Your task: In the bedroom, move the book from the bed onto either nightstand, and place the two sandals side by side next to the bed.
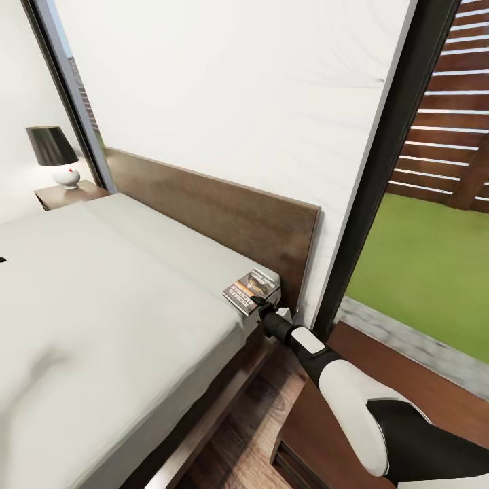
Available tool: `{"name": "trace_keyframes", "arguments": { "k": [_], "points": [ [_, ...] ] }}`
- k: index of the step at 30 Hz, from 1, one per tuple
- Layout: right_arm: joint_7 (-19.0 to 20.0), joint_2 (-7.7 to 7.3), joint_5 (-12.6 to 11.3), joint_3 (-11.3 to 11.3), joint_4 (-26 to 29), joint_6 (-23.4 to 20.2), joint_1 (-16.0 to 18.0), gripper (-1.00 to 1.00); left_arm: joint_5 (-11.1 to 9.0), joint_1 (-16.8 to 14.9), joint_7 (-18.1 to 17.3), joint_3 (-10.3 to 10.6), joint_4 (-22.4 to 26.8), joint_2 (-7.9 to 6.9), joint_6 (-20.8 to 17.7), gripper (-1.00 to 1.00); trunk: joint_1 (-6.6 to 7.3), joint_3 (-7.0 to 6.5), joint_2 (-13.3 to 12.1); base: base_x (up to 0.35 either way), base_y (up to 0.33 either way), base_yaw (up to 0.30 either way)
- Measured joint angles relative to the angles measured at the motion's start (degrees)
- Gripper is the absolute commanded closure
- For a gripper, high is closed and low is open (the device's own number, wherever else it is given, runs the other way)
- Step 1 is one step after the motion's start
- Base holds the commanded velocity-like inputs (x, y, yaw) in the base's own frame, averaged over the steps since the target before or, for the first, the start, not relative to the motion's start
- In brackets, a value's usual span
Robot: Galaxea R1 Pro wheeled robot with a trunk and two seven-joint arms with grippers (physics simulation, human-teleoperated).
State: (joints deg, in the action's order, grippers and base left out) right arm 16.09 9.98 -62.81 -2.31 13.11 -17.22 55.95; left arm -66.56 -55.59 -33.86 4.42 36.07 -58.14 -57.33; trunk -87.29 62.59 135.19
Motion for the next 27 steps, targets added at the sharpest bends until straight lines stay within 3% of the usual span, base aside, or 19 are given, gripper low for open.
{"name": "trace_keyframes", "arguments": {
  "k": [27],
  "points": [
    [0.0,0.0,0.05,0.08,0.0,-0.01,0.0,-1.0,0.03,0.0,0.03,0.0,0.0,0.02,0.02,-1.0,0.0,0.0,0.0,0.0,0.0,0.0]
  ]
}}
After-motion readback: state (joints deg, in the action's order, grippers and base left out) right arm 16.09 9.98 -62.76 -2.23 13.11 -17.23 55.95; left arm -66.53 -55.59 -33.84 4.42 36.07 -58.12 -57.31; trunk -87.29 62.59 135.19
